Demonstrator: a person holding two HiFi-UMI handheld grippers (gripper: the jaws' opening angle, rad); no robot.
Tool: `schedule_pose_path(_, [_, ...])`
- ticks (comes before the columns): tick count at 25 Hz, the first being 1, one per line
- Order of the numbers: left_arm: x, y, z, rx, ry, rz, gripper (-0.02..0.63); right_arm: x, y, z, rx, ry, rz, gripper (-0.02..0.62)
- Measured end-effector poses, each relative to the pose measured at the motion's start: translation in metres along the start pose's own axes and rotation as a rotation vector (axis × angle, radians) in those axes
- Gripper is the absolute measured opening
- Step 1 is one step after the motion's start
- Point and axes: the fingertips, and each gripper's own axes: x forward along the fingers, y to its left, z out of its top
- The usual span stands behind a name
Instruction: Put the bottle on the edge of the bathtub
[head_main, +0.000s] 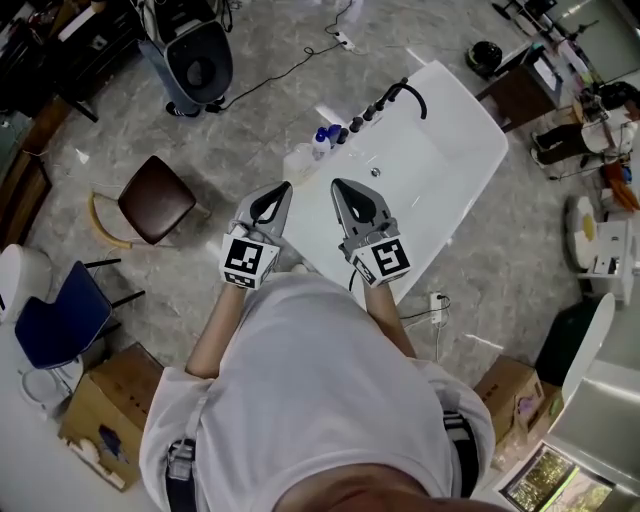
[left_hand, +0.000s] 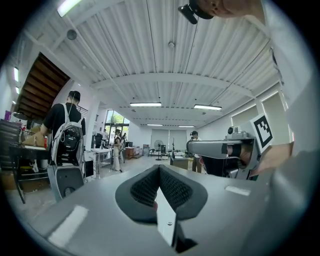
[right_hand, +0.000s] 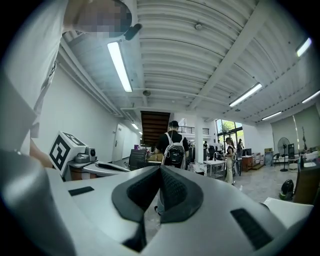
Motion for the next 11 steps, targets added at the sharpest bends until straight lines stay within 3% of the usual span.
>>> schedule_pose_path(11, [-0.022,0.005,0.001,-0.076,-0.043,-0.006,-0.003,0.014,0.032,0.015,-0.017,-0.019,0.07,0.0])
